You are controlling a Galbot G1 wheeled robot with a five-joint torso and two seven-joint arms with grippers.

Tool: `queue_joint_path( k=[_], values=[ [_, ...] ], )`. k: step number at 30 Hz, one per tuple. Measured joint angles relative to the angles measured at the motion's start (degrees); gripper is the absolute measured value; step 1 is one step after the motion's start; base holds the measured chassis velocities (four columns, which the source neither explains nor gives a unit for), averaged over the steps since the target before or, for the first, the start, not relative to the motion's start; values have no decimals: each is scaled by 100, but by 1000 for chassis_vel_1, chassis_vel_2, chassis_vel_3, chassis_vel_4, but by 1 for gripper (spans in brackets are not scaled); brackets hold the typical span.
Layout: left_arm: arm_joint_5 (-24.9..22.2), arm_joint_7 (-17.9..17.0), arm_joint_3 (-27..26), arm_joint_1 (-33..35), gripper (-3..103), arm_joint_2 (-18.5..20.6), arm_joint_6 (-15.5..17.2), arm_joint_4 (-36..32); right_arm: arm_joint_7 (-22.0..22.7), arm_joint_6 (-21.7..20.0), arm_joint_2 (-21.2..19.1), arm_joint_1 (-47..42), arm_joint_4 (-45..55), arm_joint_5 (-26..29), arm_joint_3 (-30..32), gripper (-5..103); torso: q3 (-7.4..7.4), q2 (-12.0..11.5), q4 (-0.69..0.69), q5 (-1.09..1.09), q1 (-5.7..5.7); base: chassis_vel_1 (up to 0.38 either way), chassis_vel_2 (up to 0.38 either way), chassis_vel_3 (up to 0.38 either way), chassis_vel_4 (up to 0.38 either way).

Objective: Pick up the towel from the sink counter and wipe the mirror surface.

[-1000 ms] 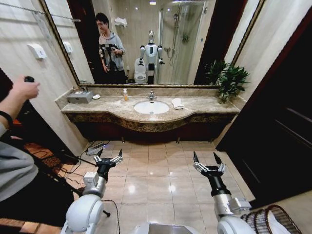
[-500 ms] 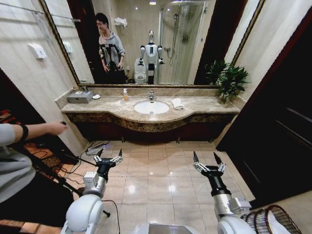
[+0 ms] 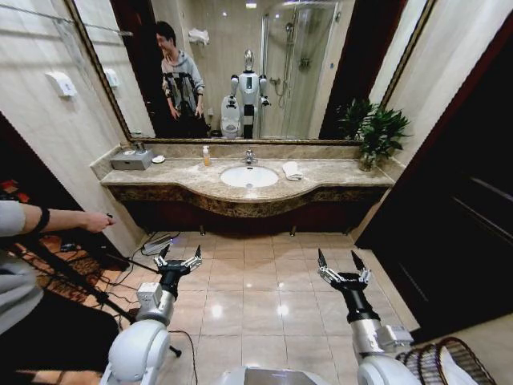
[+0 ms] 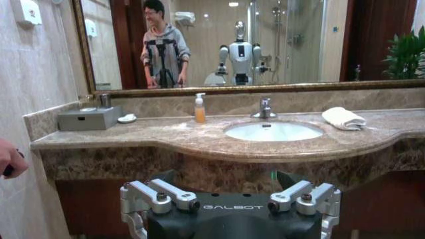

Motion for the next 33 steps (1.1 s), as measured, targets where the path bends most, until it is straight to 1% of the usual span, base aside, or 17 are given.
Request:
queue_joint_path(
  k=[33],
  values=[
    [0,0,0,0,100,0,0,0,0,0,0,0,-1,0,0,100,0,0,0,0,0,0,0,0,0]
  ],
)
